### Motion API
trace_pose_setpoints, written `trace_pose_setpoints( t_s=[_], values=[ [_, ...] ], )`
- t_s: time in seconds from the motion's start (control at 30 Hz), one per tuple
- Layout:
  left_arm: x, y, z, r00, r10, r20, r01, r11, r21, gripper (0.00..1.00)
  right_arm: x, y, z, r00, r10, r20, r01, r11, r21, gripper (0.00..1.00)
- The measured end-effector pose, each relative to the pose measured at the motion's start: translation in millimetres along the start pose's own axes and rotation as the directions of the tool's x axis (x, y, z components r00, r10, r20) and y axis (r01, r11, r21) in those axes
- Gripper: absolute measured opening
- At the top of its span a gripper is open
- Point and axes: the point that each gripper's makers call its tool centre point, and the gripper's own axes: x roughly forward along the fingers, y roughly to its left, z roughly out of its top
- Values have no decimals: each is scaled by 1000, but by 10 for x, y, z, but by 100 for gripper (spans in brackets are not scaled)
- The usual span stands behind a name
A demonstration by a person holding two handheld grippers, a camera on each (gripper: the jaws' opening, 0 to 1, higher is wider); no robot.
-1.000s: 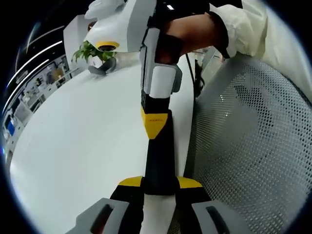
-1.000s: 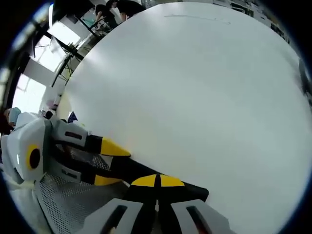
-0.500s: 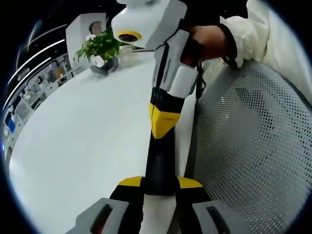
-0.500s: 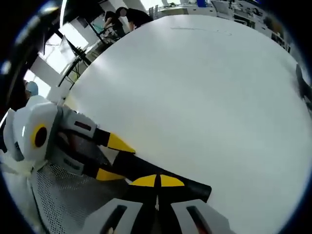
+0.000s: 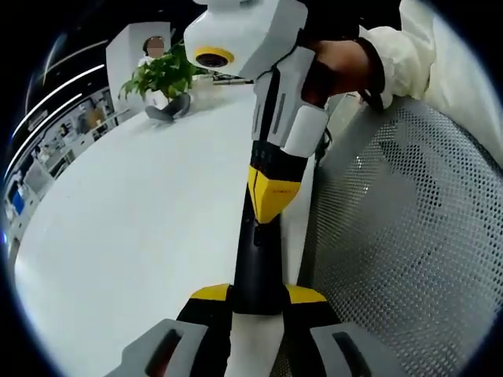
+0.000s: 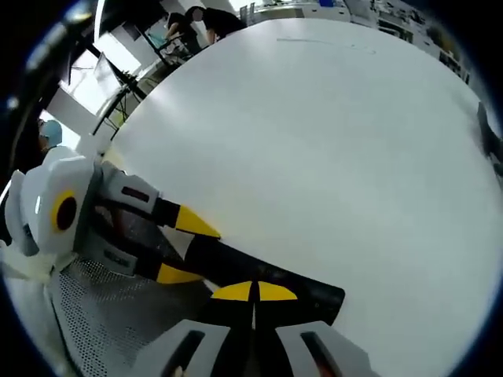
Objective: Press the specified remote control buttons in sequence, fully releasing each button before pressing the next.
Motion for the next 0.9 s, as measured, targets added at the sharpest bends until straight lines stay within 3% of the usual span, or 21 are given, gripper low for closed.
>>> trace_pose_setpoints(
  t_s=[0.33, 0.47, 0.6, 0.9],
  values=[
    [4, -6, 5, 1000, 1, 0, -1, 1000, 0, 24, 13, -27, 23, 999, -41, -33, 41, 999, -14, 0],
    [2, -7, 4, 1000, 2, 0, -2, 1000, 3, 24, 35, -60, 28, 993, -77, -88, 82, 995, 64, 0],
    [-2, -8, 4, 1000, 2, 0, -2, 1000, 3, 24, 43, -69, 39, 992, -78, -101, 84, 994, 62, 0],
    [-5, -8, 2, 1000, 2, 0, -2, 1000, 4, 24, 13, -54, 17, 999, -27, -40, 30, 997, 67, 0]
  ],
)
